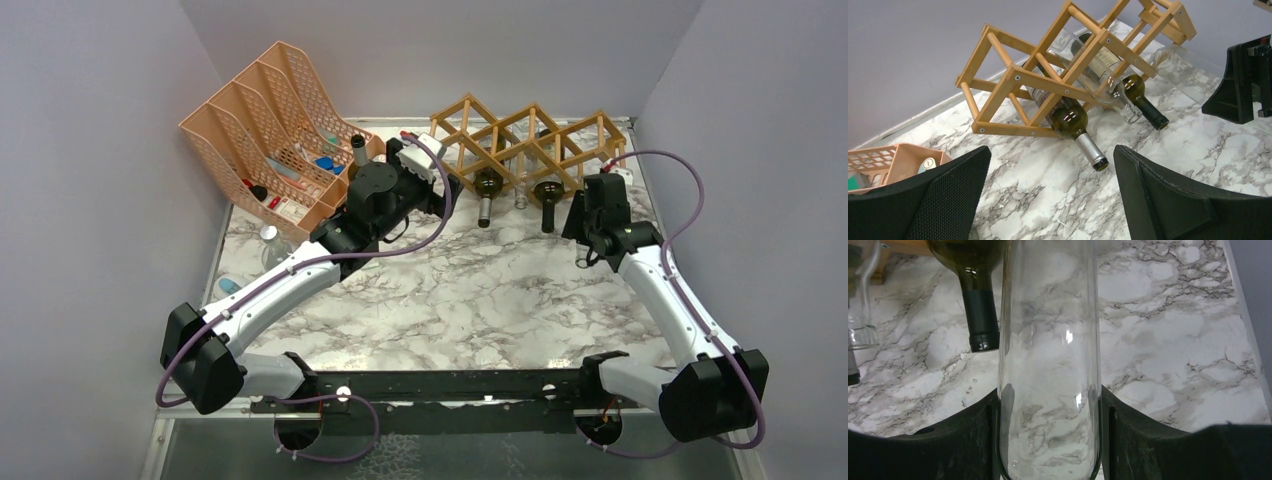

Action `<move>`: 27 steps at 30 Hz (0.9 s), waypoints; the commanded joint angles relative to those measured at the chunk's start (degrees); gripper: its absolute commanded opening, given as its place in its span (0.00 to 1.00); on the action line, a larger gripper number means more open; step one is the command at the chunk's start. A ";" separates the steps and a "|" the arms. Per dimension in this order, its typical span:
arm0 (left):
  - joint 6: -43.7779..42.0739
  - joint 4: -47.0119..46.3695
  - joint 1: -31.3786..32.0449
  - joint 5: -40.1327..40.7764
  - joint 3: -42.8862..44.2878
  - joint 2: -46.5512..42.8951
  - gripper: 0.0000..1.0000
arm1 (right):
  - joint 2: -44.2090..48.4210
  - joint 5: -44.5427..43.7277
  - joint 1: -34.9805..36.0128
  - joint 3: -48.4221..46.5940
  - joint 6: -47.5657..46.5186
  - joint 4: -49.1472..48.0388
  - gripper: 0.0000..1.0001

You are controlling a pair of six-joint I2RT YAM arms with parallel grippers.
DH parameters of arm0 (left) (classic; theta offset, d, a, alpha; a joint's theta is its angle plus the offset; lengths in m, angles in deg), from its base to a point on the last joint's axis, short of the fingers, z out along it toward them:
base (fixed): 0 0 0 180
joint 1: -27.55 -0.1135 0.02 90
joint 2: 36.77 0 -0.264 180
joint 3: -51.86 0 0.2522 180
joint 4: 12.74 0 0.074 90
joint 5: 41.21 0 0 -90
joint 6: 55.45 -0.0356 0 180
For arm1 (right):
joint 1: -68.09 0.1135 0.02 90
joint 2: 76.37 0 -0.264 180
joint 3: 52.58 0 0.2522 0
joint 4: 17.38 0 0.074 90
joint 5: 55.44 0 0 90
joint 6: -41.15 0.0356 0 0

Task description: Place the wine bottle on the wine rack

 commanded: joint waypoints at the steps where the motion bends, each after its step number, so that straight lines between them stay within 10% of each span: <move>1: -0.24 2.31 -0.05 2.14 1.90 -1.53 0.99 | 0.49 0.11 -0.37 -0.79 -1.15 -9.21 0.13; 27: 0.63 0.79 -0.10 0.32 0.16 -1.02 0.99 | -5.08 1.64 -0.94 -2.22 -12.80 -26.49 0.11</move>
